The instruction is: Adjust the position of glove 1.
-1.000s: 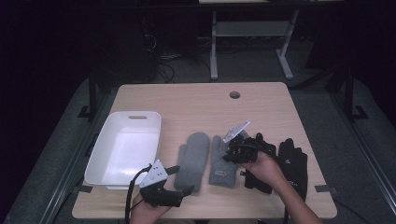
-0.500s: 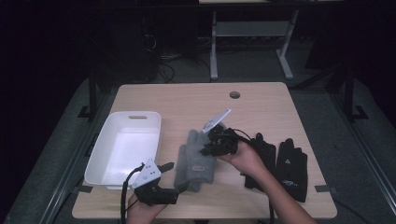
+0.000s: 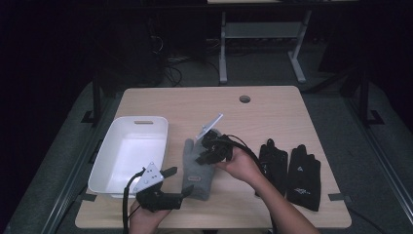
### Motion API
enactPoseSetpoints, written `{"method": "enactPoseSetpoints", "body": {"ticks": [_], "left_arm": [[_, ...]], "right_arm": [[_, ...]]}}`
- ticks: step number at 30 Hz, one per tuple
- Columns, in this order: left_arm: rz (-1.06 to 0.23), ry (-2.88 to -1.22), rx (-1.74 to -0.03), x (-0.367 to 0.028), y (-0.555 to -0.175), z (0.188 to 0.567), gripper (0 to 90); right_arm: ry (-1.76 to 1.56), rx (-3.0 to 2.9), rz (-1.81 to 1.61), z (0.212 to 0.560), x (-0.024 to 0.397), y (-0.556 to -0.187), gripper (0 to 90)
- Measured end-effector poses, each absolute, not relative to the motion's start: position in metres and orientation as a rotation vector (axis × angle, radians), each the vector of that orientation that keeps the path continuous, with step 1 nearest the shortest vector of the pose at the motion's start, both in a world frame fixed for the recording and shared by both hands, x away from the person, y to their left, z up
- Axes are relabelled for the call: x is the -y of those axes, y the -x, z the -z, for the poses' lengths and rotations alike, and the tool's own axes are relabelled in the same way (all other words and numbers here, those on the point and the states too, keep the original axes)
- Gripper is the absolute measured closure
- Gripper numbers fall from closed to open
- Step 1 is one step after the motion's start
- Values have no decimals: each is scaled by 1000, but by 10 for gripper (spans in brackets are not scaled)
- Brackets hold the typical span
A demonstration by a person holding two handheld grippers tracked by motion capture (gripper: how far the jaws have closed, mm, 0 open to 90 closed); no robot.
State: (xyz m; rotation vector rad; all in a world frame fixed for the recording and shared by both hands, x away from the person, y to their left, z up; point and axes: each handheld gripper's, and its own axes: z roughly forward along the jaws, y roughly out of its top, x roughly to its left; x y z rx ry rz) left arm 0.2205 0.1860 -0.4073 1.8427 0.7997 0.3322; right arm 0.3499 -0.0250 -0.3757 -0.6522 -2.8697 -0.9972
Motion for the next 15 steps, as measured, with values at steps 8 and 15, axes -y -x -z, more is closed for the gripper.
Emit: {"method": "enactPoseSetpoints", "body": {"ticks": [8,15], "left_arm": [[-317,-1862,-812,-184,-221,410,177],[-307,-1871,-812,-182,-221,410,177]], "right_arm": [[716,2842,914,403,20,-360,798],[793,2798,1022,403,30,-363,445]]}}
